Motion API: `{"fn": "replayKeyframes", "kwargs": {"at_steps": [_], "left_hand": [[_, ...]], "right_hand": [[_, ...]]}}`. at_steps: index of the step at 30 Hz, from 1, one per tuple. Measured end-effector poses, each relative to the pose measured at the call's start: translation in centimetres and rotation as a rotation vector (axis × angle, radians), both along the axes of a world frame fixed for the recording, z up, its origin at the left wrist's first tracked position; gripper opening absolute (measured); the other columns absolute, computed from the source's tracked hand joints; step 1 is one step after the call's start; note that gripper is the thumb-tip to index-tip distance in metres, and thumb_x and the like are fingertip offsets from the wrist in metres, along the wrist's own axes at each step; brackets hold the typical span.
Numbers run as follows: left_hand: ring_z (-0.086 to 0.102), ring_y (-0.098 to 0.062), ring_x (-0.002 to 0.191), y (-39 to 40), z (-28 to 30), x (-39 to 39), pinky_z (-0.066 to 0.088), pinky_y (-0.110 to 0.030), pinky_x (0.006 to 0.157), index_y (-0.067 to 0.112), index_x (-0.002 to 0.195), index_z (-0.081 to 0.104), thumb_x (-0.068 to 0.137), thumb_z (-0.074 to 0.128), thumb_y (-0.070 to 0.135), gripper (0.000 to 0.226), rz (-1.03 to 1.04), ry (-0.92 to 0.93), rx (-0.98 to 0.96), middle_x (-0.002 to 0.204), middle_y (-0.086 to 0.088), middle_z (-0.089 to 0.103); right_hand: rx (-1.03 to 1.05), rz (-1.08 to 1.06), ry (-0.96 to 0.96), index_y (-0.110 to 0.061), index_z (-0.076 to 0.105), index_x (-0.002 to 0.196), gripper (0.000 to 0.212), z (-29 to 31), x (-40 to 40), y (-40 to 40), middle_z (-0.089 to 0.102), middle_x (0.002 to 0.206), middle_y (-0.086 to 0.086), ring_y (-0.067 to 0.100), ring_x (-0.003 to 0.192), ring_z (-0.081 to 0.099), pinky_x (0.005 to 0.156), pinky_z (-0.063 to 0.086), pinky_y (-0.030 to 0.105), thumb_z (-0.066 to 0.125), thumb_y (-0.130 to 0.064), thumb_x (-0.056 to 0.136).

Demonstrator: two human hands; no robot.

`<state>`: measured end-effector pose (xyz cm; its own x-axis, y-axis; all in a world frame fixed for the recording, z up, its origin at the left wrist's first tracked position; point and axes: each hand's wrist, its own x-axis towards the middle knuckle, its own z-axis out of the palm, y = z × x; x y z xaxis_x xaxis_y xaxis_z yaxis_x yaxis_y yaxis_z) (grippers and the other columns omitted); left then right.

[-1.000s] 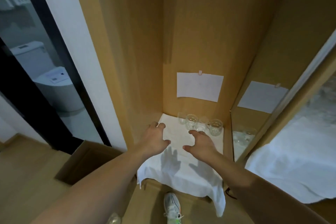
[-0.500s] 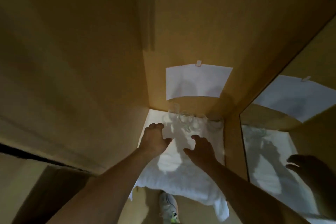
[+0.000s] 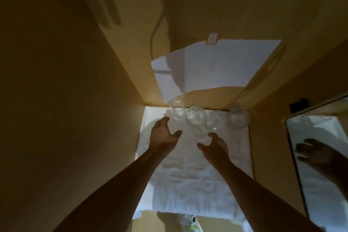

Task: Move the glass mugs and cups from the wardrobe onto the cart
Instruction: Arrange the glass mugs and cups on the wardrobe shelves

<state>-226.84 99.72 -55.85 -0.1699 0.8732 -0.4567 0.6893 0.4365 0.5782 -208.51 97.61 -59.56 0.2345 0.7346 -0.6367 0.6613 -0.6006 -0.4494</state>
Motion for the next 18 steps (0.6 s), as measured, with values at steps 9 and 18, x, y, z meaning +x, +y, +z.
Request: {"fn": "replayKeyframes", "kwargs": {"at_steps": [9, 18], "left_hand": [[0.042, -0.022, 0.141, 4.8, -9.8, 1.1, 0.036, -0.041, 0.116, 0.017, 0.152, 0.038, 0.084, 0.079, 0.039, 0.082, 0.182, -0.113, 0.050, 0.152, -0.002, 0.046], [0.056, 0.006, 0.100, 8.4, -13.4, 1.0, 0.047, -0.003, 0.072, 0.025, 0.142, 0.046, 0.069, 0.091, 0.013, 0.087, 0.295, -0.333, 0.161, 0.122, 0.010, 0.060]], "right_hand": [[0.054, -0.157, 0.108, -0.021, 0.044, 0.147, 0.069, -10.3, -0.1, 2.5, 0.060, 0.134, 0.012, 0.029, 0.125, 0.055, 0.101, 0.043, 0.036, 0.074, -0.040, 0.088], [0.088, -0.286, 0.255, -0.023, 0.057, 0.087, 0.023, -14.4, -0.3, 3.7, 0.066, 0.090, -0.008, 0.020, 0.090, 0.066, 0.079, 0.051, 0.037, 0.077, -0.033, 0.083]]}}
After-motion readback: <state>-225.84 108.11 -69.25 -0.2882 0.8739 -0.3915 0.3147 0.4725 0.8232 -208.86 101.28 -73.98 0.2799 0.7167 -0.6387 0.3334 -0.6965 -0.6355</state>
